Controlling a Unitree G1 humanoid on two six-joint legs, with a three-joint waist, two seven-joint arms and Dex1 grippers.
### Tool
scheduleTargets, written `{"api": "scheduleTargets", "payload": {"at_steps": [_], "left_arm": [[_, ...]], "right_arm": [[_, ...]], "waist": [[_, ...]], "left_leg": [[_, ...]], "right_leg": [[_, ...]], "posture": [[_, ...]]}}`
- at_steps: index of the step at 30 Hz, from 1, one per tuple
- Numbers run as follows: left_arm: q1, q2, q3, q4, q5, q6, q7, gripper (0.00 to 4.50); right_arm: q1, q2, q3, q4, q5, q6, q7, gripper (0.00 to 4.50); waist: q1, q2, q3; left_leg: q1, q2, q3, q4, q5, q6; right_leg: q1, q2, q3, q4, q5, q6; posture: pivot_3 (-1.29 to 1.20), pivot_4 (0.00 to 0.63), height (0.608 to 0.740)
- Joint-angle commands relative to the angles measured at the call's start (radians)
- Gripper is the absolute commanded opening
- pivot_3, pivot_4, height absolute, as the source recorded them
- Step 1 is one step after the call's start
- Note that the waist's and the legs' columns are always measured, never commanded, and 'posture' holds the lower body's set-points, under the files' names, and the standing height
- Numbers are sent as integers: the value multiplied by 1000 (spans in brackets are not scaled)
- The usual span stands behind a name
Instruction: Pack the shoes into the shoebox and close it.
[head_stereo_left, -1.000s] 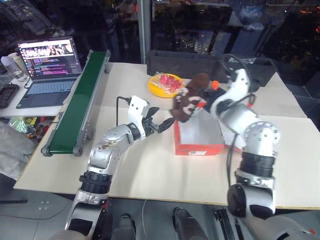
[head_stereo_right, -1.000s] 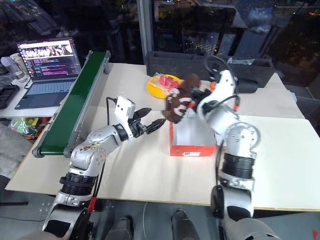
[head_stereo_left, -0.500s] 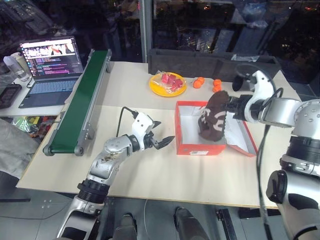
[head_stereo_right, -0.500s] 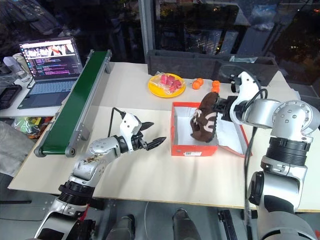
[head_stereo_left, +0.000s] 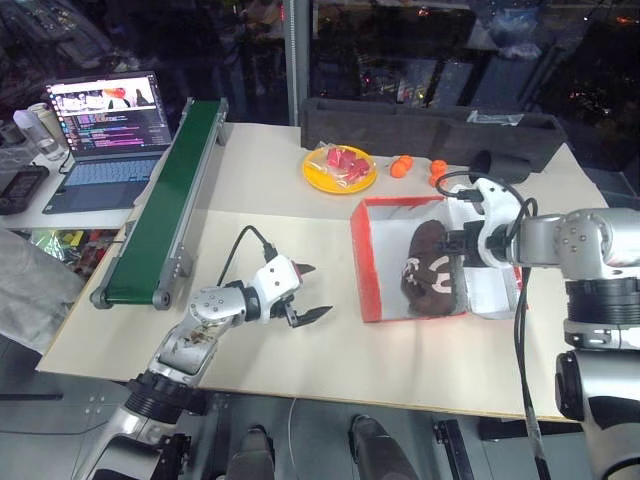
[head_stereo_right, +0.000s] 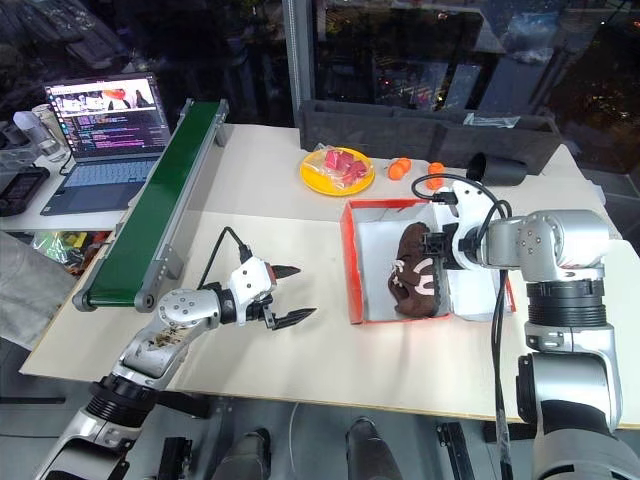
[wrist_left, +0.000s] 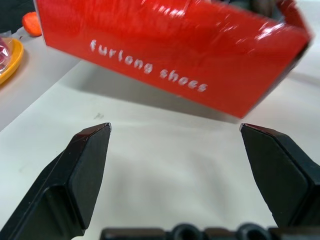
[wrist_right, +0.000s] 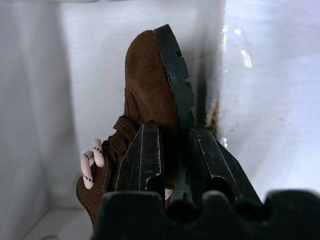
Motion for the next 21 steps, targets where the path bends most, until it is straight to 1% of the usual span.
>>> {"api": "scheduleTargets", "payload": {"at_steps": [1,2,3,4,6,7,9,15,17,20,21], "left_arm": [[-4,-4,14,-42,5,-22,2,4448],[-4,-7,12,-43,7,-20,4,4448],[-4,-11,11,-45,8,-19,7,4500],[-4,-15,11,-48,7,-15,9,4500],[-4,-19,12,-51,6,-12,11,4500],[-4,-22,13,-52,5,-9,11,4500],[-6,-24,13,-53,6,-5,11,4500],[-13,-32,24,-48,6,1,18,4500],[-14,-41,42,-40,-4,11,32,4500],[-20,-66,94,-9,-18,33,81,4500],[-33,-79,131,18,-15,37,130,4500]], "right_arm": [[-1,11,-19,0,-44,-19,22,304],[1,20,-27,3,-55,-20,21,304],[2,30,-42,7,-63,-21,18,1278],[1,37,-52,11,-70,-21,18,1529],[-2,46,-61,17,-87,-20,22,2180],[-4,50,-62,21,-96,-18,23,2580],[-16,67,-80,27,-106,-16,17,3232],[-52,103,-111,3,-134,-15,12,3232],[-72,109,-104,-25,-150,-43,15,3232],[-103,130,-108,-83,-153,-77,24,3232],[-110,145,-117,-124,-140,-101,35,3232]], "waist": [[-1,0,0],[-1,0,0],[-1,0,0],[-1,0,0],[-1,0,0],[-1,0,0],[-2,0,0],[-6,0,0],[-7,0,0],[-8,0,0],[-9,0,0]], "left_leg": [[0,0,0,0,0,0],[0,0,0,0,0,0],[0,0,0,0,0,0],[0,0,0,0,0,0],[0,0,0,0,0,0],[0,0,0,0,0,0],[0,0,0,1,0,0],[0,0,0,1,0,0],[0,0,0,1,0,0],[0,0,0,1,0,0],[0,0,0,1,0,0]], "right_leg": [[0,0,0,0,0,1],[0,0,0,0,0,1],[0,0,0,0,0,1],[0,0,0,0,1,1],[0,0,0,0,1,1],[0,0,0,1,1,1],[0,0,0,1,1,2],[0,0,0,1,1,2],[0,0,0,1,1,2],[0,0,0,2,1,2],[0,0,0,2,1,2]], "posture": [[0,150,740],[0,150,740],[0,150,740],[0,150,740],[0,150,740],[0,150,740],[0,150,740],[0,150,740],[0,150,740],[0,150,740],[0,150,740]]}}
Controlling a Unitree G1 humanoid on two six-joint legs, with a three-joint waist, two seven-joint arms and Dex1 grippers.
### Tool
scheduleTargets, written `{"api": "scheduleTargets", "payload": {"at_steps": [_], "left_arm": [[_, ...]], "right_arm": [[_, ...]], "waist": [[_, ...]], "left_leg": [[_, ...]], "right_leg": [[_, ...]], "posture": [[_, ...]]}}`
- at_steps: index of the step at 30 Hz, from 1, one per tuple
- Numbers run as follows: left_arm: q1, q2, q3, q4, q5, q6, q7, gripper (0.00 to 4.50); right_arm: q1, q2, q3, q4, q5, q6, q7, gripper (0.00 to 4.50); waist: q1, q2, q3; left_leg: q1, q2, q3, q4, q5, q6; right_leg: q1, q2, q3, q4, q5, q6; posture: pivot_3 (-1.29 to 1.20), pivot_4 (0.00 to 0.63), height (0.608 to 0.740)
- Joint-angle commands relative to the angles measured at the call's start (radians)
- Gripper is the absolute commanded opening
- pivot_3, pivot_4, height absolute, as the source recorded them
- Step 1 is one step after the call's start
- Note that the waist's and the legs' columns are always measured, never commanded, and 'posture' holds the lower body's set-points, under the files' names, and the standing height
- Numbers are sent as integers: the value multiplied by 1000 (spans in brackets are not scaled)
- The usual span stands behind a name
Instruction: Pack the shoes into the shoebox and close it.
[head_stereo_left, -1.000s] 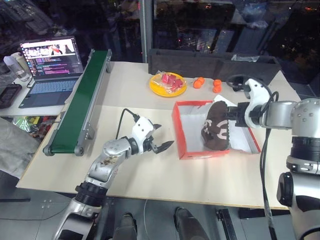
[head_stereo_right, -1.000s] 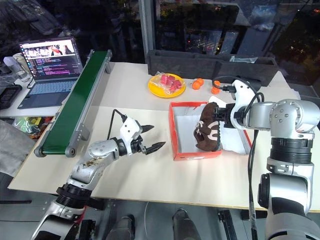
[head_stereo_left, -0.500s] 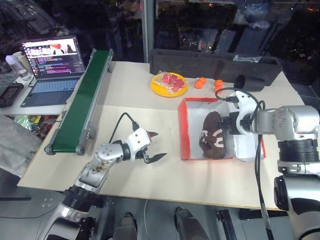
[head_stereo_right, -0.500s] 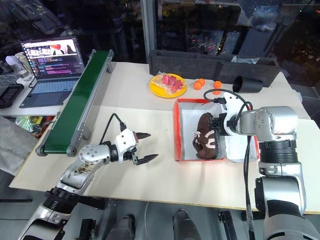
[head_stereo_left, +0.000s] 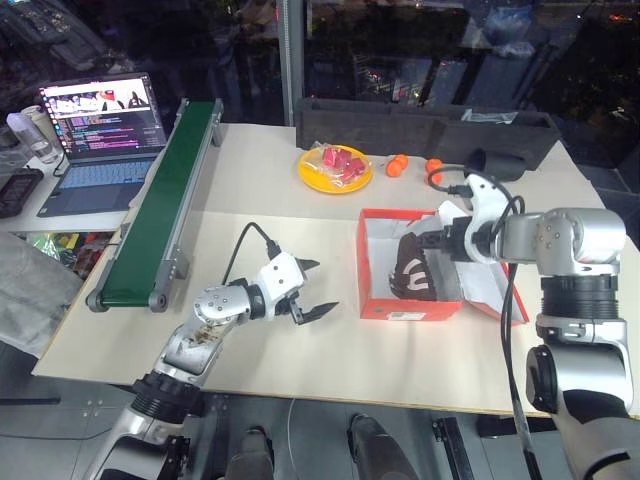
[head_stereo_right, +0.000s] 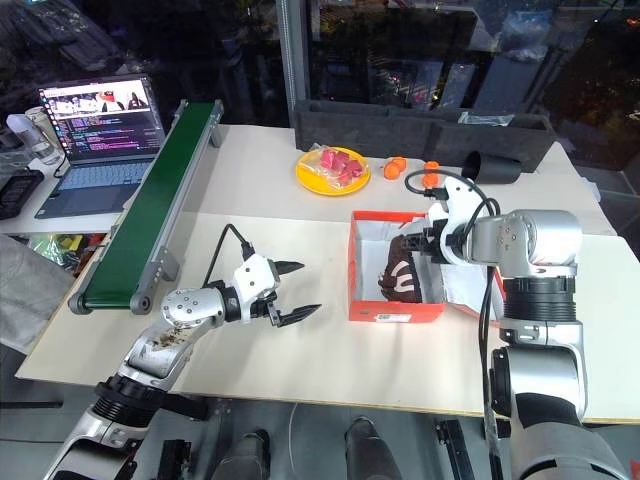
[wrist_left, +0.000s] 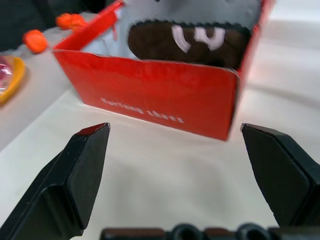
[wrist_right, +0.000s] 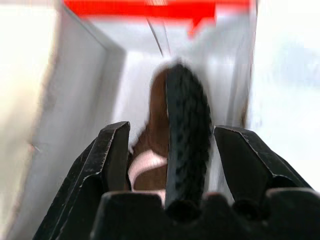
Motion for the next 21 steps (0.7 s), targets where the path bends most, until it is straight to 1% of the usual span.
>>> {"api": "scheduleTargets", "payload": {"at_steps": [1,3,5,7,9,11,14,15,16,21], "left_arm": [[-42,-32,120,53,-14,17,134,4500],[-85,-52,204,114,0,41,263,4500],[-129,-69,297,162,-1,71,398,4500],[-164,-81,394,198,-19,109,520,4500],[-181,-83,460,210,-42,151,582,4500],[-191,-65,501,236,-51,175,606,4500],[-200,-15,504,311,-38,169,572,4500],[-203,-1,508,332,-36,156,566,4500],[-210,13,519,356,-43,152,561,4500],[-234,88,519,465,-36,126,517,4500]], "right_arm": [[-49,31,-44,-161,27,-91,35,3232],[-36,54,-46,-283,67,-157,88,3232],[19,73,-45,-428,116,-218,155,3232],[115,80,-11,-561,145,-279,219,3232],[219,69,60,-648,121,-351,260,3232],[314,51,168,-666,35,-466,289,3232],[396,34,297,-633,-93,-641,332,3945],[414,36,326,-623,-119,-686,345,4294],[429,44,350,-616,-137,-723,359,4405],[450,111,400,-554,-201,-838,368,4405]], "waist": [[0,0,0],[0,0,0],[1,0,0],[3,-1,-1],[4,-2,-1],[6,-2,-2],[6,-3,-1],[6,-3,-1],[6,-3,-1],[0,-4,-2]], "left_leg": [[0,0,0,0,0,0],[0,0,0,0,0,0],[0,0,0,0,0,0],[0,0,-1,0,0,0],[0,0,-2,-1,0,0],[0,0,-2,-1,0,0],[0,0,-2,0,1,-2],[0,0,-2,0,3,-5],[0,0,-2,0,4,-6],[2,0,-2,-1,5,-8]], "right_leg": [[0,0,0,0,0,0],[0,0,0,0,0,0],[0,0,0,1,0,0],[0,0,-1,0,0,1],[2,0,-2,0,-1,2],[2,0,-3,-1,-1,2],[1,0,-3,0,-1,1],[1,0,-3,1,0,1],[1,0,-3,1,1,2],[1,0,-4,1,2,2]], "posture": [[0,150,740],[0,150,740],[0,150,740],[0,150,740],[0,150,740],[0,150,740],[0,150,740],[0,150,740],[0,150,740],[0,150,740]]}}
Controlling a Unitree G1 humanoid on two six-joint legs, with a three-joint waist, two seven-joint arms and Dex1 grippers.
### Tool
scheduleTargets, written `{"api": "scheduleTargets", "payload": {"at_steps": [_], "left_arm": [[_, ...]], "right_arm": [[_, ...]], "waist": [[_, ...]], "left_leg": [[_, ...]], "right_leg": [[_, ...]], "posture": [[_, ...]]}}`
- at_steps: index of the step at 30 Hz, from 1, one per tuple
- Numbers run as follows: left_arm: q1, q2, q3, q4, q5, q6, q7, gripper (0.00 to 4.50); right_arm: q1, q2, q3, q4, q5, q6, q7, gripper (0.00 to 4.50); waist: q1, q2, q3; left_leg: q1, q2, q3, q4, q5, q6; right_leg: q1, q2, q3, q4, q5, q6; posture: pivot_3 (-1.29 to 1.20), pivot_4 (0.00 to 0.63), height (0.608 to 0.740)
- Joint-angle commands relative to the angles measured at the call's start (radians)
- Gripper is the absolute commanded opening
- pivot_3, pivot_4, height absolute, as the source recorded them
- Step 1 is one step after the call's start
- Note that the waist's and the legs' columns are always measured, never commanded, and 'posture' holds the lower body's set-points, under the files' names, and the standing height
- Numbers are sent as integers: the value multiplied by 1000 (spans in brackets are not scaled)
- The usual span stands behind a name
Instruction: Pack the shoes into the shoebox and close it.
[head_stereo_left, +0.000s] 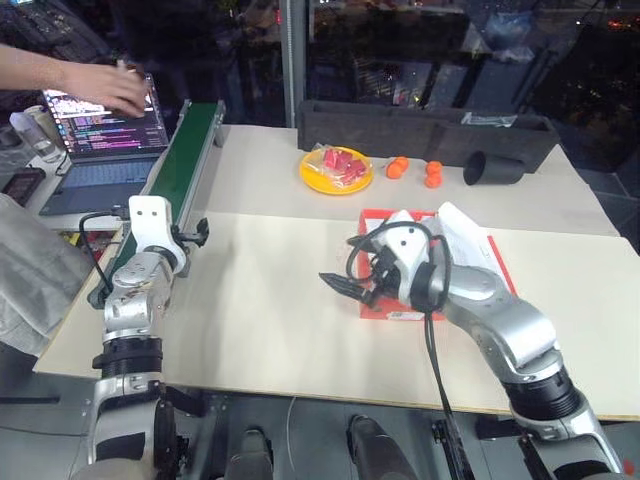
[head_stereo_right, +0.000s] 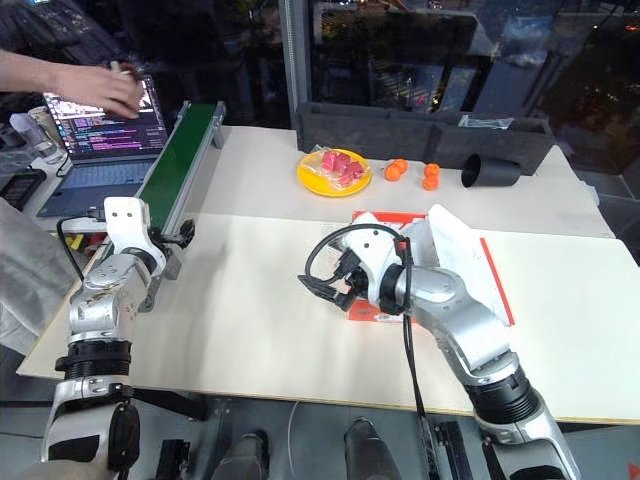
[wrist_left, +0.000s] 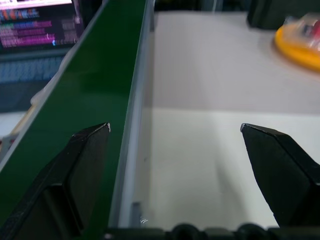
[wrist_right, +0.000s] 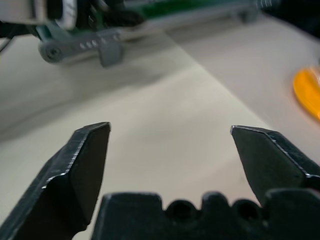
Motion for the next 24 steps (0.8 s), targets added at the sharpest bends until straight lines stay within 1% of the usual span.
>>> {"api": "scheduleTargets", "payload": {"at_steps": [1,5,7,9,15,24], "left_arm": [[-33,48,11,29,-2,-39,-26,4500],[-47,88,-18,92,29,-12,-31,4500],[-51,99,-32,115,32,11,-45,4500],[-51,103,-38,121,31,20,-49,4500],[-52,103,-38,128,24,58,-48,4500],[-61,104,-48,127,30,61,-49,4500]], "right_arm": [[-8,28,10,19,-47,-84,6,4405],[4,59,21,42,-77,-108,0,4405],[12,95,5,45,-61,-67,-28,4405],[18,122,-11,44,-30,-26,-28,4405],[30,144,-13,40,-58,16,-60,4405],[49,188,-19,51,-85,36,-131,4405]], "waist": [[2,0,0],[6,0,0],[6,0,0],[7,0,0],[7,0,0],[7,-1,0]], "left_leg": [[0,0,0,0,0,0],[0,0,0,-3,0,0],[0,0,-1,-3,0,0],[0,0,-1,-4,0,0],[0,0,-1,-3,1,-1],[0,0,-1,-3,1,-1]], "right_leg": [[0,0,0,0,0,0],[0,0,0,0,-2,-1],[0,0,-1,0,-2,-2],[0,0,-1,0,-2,-2],[0,0,-1,1,-2,-2],[0,0,-1,1,-2,-2]], "posture": [[0,150,740],[0,150,740],[0,150,740],[0,150,740],[0,150,740],[0,150,740]]}}
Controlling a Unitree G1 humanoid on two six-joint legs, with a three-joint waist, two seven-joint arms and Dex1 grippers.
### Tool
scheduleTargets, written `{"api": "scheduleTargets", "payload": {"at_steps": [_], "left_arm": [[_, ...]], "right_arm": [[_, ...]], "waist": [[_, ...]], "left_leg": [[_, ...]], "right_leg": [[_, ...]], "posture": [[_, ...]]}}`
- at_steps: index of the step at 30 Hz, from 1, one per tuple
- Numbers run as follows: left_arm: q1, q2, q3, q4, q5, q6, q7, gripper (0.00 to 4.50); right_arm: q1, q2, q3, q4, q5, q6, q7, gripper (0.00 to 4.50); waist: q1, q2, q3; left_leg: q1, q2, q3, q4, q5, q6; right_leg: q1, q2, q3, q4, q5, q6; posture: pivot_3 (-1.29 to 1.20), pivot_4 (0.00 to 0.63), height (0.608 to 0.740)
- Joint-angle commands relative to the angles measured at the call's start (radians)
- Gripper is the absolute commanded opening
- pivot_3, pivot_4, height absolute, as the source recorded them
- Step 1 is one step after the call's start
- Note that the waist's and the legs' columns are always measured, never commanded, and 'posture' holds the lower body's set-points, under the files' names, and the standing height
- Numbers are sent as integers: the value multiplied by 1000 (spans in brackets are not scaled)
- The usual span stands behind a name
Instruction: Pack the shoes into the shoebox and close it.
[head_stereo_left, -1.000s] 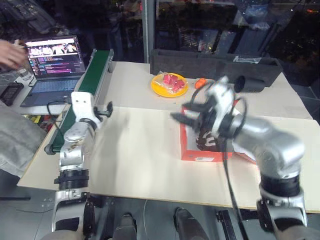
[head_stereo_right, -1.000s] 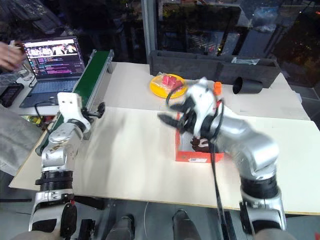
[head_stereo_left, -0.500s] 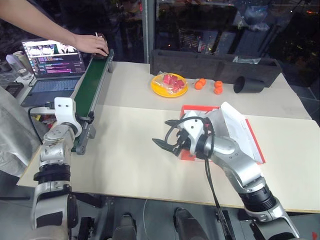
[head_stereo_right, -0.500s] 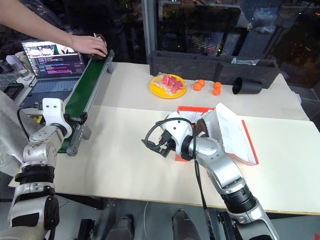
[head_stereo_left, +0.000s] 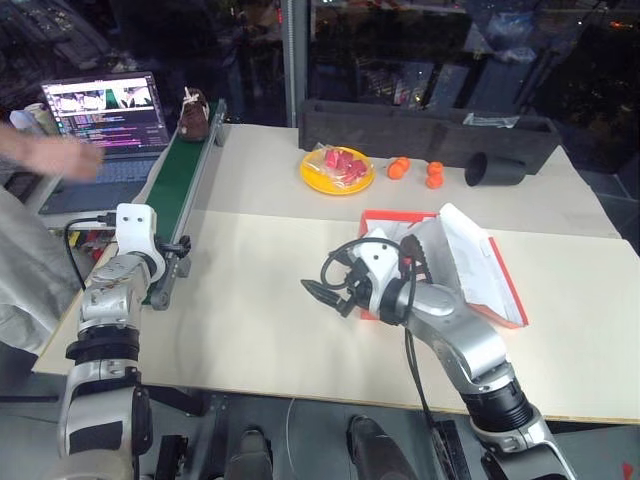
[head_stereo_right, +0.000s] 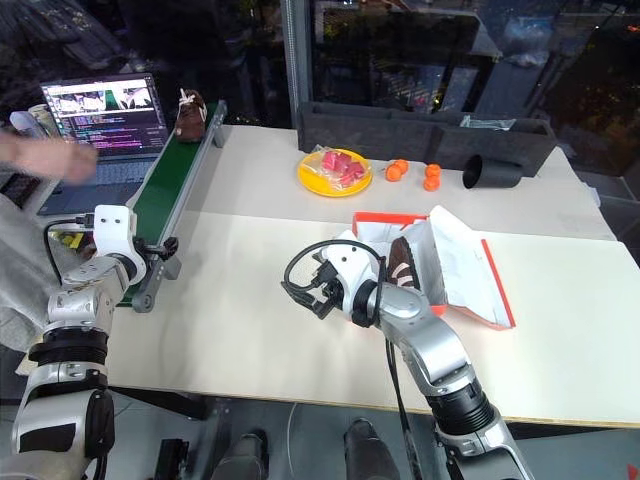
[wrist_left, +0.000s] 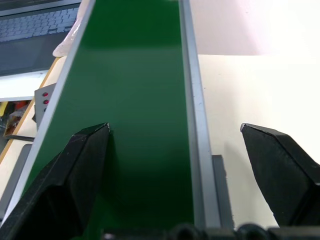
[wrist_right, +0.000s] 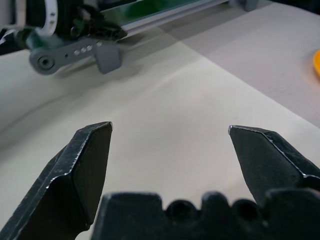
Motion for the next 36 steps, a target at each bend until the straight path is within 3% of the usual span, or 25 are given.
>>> {"api": "scheduleTargets", "payload": {"at_steps": [1,36], "left_arm": [[-26,20,1,-12,2,0,-2,4500],[-116,56,2,-13,46,-131,90,4500]], "right_arm": [[6,15,-26,-17,-10,3,-27,4405],[29,42,-20,-11,-38,19,-55,4405]], "waist": [[0,0,0],[-1,0,0]], "left_leg": [[0,0,0,0,0,0],[0,0,0,0,0,0]], "right_leg": [[0,0,0,0,0,0],[0,0,0,0,0,0]], "posture": [[0,150,740],[0,150,740]]}}
